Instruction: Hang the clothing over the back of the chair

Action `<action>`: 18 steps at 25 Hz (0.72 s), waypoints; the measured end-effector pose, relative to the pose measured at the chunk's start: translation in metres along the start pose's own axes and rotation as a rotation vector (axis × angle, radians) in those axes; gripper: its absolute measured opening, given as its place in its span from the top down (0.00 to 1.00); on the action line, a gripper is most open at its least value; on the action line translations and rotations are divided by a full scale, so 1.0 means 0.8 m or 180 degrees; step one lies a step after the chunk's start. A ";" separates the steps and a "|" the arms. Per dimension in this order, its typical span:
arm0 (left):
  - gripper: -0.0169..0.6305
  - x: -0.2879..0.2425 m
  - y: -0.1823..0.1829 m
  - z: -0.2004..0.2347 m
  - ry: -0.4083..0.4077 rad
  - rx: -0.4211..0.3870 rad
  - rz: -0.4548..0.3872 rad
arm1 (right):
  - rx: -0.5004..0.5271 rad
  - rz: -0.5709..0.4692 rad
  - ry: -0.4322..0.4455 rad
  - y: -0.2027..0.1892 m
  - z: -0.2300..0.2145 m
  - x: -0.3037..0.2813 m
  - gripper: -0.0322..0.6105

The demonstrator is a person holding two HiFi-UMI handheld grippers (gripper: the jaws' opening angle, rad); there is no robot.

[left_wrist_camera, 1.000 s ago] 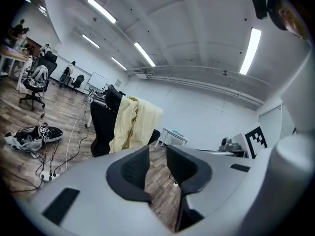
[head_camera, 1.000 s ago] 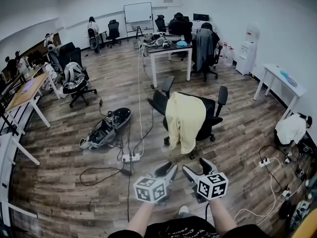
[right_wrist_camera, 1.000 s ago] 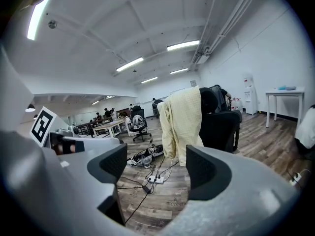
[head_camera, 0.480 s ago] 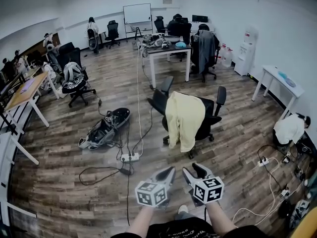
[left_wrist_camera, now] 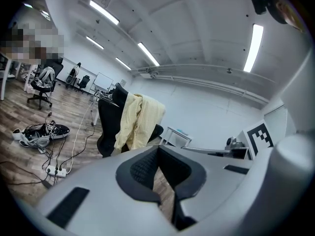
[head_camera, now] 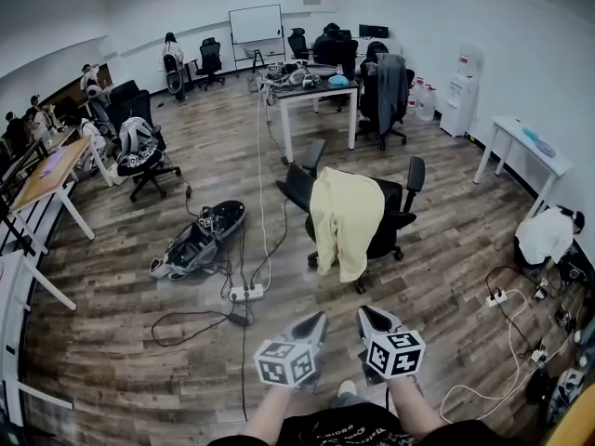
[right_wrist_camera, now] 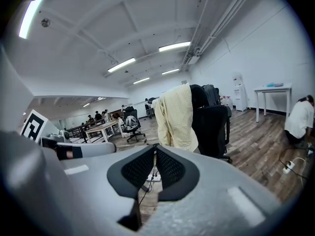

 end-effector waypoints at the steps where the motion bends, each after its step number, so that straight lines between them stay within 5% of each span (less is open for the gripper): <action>1: 0.96 0.000 -0.001 -0.002 -0.0003 -0.0002 0.0003 | -0.0026 0.0006 0.0002 -0.002 0.000 0.000 0.92; 7: 0.96 -0.008 -0.008 -0.006 0.0036 0.0065 0.0075 | -0.0047 0.0107 -0.0030 -0.013 -0.001 -0.002 0.94; 18: 0.96 -0.016 -0.026 -0.006 0.0328 -0.0052 0.0148 | 0.0418 0.0082 -0.0444 -0.024 0.005 0.007 0.94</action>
Point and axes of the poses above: the fingertips, and each gripper's own axes: x backward along the fingers, z to its left, y out of its top, the point moved 5 cm from there along x, backward along the fingers, and after that the axes turned 7 degrees about z, right-handed, at the moved point
